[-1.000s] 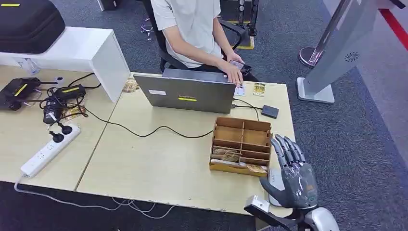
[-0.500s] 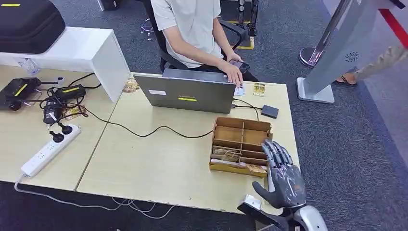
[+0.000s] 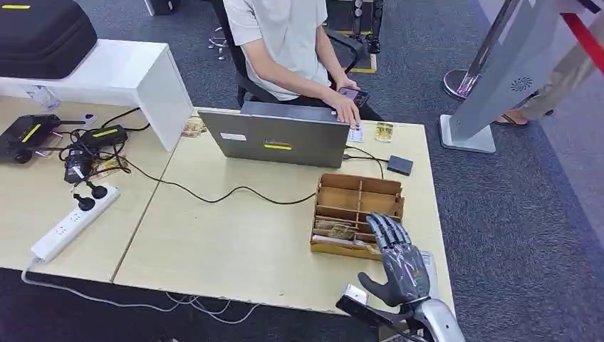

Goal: Pass the card to the sensor for recognition and then transmit it.

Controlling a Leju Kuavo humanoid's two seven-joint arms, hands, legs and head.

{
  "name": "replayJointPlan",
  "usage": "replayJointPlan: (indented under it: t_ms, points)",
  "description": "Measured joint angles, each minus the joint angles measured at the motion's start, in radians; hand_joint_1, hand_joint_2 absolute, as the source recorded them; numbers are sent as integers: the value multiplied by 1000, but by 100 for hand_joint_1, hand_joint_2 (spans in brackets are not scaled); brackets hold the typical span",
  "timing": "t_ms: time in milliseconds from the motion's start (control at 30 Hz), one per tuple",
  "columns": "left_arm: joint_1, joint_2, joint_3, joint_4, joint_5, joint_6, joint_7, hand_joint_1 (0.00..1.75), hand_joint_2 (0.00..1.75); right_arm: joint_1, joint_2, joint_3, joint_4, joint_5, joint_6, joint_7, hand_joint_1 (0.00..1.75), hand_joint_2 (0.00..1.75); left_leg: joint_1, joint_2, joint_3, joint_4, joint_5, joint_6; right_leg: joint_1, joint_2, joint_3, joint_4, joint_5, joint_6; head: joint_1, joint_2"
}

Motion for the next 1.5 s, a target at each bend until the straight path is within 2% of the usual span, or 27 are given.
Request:
replayJointPlan:
  t_ms: [667,1133,1167,1500]
  points:
    - [-2,3,0,0,2,0,-5,0,175,-36,0,0,93,24,-42,29,0,175,0,0,0,0,0,0,0,0,0,0,0,0,0,0]
    - [-1,3,8,0,12,6,-6,0,175,-27,0,-81,78,54,-43,29,0,175,0,0,0,0,0,0,0,0,0,0,0,0,0,0]
    - [-1,3,8,0,12,7,-6,0,175,-26,0,-84,76,54,-43,29,175,175,0,0,0,0,0,0,0,0,0,0,0,0,0,0]
    - [-2,3,18,0,15,10,-6,0,175,-21,0,-96,73,37,-46,8,175,175,0,0,0,0,0,0,0,0,0,0,0,0,0,0]
